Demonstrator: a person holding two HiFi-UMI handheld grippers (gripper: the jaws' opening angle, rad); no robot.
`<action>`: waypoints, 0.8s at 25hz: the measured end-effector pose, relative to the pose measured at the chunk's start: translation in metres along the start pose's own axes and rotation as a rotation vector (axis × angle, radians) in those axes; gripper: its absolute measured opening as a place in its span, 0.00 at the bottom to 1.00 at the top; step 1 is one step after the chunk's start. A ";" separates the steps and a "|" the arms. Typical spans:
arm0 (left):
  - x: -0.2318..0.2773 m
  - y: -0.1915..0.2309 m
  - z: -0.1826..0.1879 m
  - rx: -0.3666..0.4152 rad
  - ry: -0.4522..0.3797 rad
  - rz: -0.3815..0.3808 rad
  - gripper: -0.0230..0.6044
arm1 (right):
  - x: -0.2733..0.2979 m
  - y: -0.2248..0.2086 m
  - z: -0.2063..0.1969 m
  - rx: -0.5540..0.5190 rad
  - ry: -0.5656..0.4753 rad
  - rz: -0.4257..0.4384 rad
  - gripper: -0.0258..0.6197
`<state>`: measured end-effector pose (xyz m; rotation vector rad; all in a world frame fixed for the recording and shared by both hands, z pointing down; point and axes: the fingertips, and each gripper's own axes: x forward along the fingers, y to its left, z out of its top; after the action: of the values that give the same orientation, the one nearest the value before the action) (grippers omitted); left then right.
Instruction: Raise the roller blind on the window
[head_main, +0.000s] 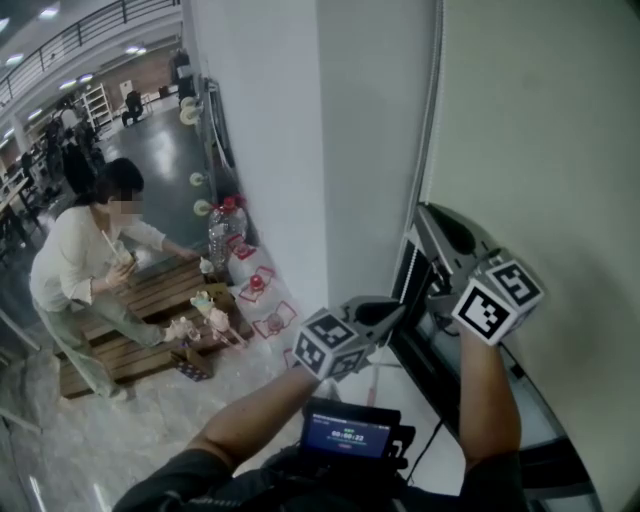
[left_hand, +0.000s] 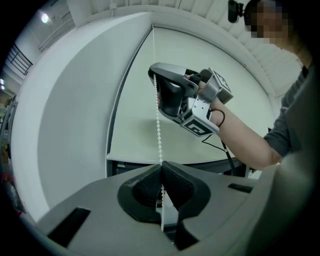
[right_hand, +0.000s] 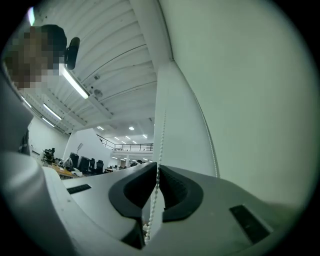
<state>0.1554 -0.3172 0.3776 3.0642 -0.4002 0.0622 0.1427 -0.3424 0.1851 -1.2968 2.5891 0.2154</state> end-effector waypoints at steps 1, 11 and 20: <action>0.000 0.001 -0.001 -0.001 -0.002 0.001 0.04 | 0.000 0.000 -0.001 0.008 -0.007 0.002 0.07; -0.004 0.001 -0.021 -0.024 0.028 0.000 0.04 | -0.008 0.005 -0.020 0.019 -0.003 -0.023 0.06; -0.007 0.005 -0.066 -0.053 0.102 0.013 0.04 | -0.019 0.008 -0.068 0.074 0.043 -0.032 0.06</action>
<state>0.1451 -0.3164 0.4433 2.9905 -0.4091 0.2039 0.1371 -0.3391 0.2561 -1.3297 2.5834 0.0863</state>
